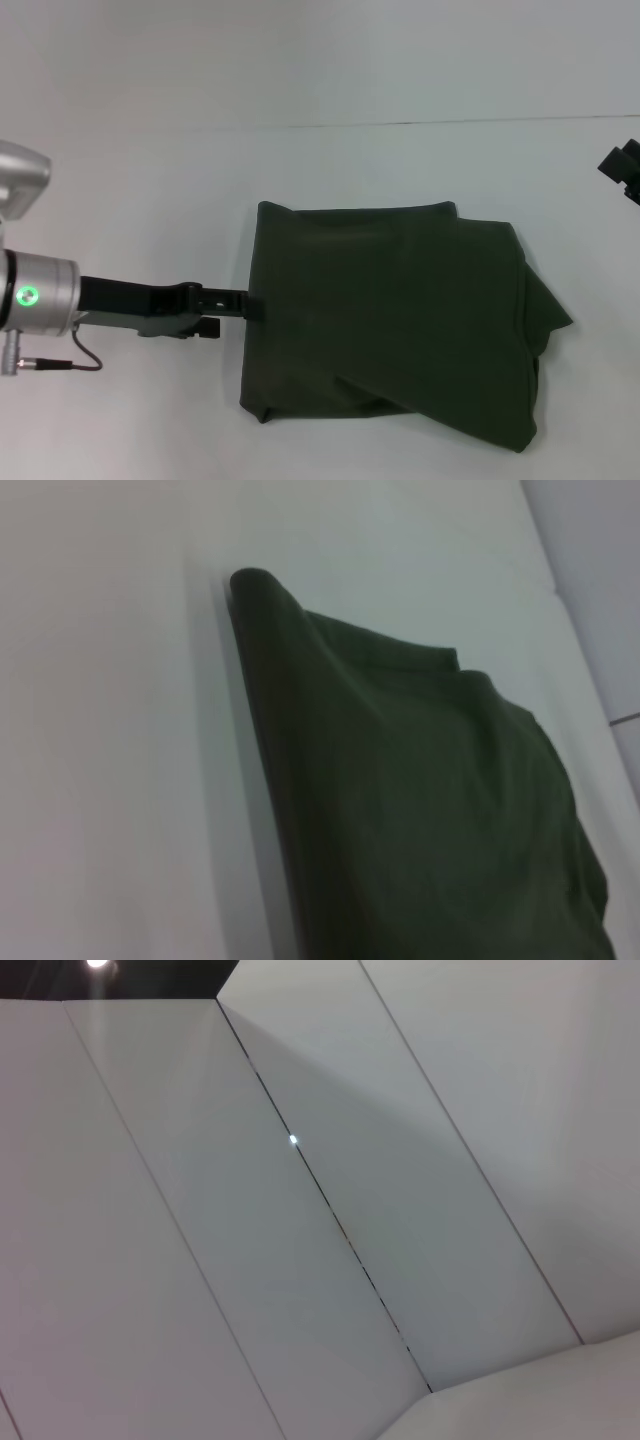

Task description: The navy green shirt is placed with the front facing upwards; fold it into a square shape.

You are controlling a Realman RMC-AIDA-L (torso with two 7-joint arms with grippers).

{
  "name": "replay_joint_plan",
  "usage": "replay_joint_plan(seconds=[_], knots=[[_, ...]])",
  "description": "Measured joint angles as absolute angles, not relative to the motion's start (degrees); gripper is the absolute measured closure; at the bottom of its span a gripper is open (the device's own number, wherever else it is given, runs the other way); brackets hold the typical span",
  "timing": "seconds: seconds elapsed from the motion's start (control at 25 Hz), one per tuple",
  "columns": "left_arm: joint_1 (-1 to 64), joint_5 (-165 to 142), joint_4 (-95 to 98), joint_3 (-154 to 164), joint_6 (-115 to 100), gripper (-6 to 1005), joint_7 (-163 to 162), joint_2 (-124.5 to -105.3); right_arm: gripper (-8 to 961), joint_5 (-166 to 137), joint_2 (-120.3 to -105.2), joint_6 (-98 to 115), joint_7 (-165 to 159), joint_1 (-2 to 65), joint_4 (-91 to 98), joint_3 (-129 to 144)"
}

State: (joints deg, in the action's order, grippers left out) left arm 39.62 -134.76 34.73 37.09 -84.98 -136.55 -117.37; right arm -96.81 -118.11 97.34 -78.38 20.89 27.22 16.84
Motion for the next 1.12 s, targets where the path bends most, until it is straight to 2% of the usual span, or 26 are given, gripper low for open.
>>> replay_joint_plan(seconds=[0.24,1.12], knots=[[40.65,-135.08,33.52,40.35,-82.25,49,-137.65,-118.04,258,-97.1,-118.11,96.98,-78.05,20.64,27.24,17.14],[42.81,-135.18,30.51,44.3,-81.24,51,-139.43,-118.58,258,-97.39,-118.03,95.96,-77.91,21.51,27.34,17.21]])
